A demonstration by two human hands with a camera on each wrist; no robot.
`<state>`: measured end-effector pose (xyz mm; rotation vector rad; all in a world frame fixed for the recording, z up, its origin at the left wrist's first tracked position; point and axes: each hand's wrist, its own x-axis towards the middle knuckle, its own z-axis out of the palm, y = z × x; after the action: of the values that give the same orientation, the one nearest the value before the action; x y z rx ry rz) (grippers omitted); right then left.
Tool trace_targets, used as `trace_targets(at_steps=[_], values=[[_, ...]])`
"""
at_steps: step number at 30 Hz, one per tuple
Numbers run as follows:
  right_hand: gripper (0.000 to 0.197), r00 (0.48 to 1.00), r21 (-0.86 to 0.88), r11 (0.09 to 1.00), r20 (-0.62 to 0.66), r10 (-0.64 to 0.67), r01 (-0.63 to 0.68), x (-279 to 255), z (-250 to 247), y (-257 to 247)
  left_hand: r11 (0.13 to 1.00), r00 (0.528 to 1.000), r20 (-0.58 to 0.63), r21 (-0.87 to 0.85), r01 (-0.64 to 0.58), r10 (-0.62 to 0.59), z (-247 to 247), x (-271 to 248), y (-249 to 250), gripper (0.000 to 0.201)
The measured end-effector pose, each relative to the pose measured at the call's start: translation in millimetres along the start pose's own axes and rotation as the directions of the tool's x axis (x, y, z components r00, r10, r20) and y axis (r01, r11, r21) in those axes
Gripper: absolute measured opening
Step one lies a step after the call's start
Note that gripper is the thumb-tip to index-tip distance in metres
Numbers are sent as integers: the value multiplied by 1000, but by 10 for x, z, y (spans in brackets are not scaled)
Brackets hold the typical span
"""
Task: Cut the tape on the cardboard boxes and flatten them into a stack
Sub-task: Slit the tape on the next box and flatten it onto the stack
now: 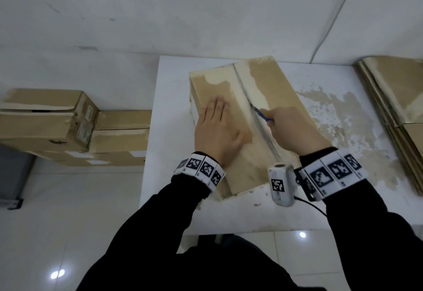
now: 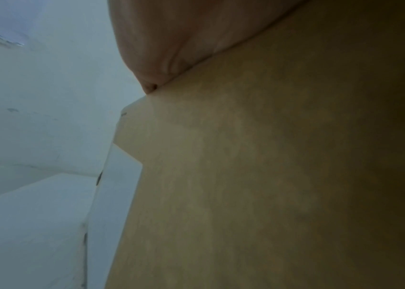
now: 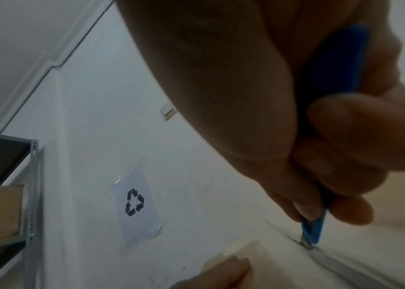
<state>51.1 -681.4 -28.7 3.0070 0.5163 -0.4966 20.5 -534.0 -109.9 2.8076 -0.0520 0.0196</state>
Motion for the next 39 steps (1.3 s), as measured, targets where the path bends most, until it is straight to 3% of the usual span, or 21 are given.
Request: trace_targets(at_steps=[8,11,17,20,24,28,30,31,32,34,35,39], values=[[34,996,44,999,-84,7,-3,210,53,-81,999,999,-29,19,-27,27,15,-11,-1,84],[36,999,23,1000,-41,5,-4,227,-29,-46,1000,999,-34,27,-16,17,20,-7,0,90],[46,995,25,1000,102,-10,7,-385,38,111,999,1000,-14,39,5,-4,30,6,7,79],[50,992,164,984,113,50,-68,-776,185,169,998,1000,-11,56,1,0,25,-4,19,79],[45,992,387,914,25,122,-122,-1175,378,227,998,1000,4,54,-27,27,27,15,-5,78],[42,984,427,898,-87,157,-105,-1293,574,239,995,999,46,99,-16,11,27,22,0,76],[43,973,482,870,-134,188,-102,-1312,686,226,981,993,37,157,-113,109,-17,14,22,64],[44,967,515,852,-157,202,-95,-1328,741,221,953,966,31,159,-258,256,-46,12,51,56],[44,960,549,831,-178,215,-85,-1346,789,217,880,890,32,140,-454,455,-65,11,97,47],[43,951,608,791,-202,232,-64,-1376,858,220,650,658,47,115,-751,752,-51,40,169,34],[43,949,627,777,-211,236,-55,-1376,885,228,593,600,67,101,-799,797,-66,67,209,31],[42,944,575,814,-222,245,-77,-1387,882,304,600,605,125,74,-796,787,-54,143,296,27]])
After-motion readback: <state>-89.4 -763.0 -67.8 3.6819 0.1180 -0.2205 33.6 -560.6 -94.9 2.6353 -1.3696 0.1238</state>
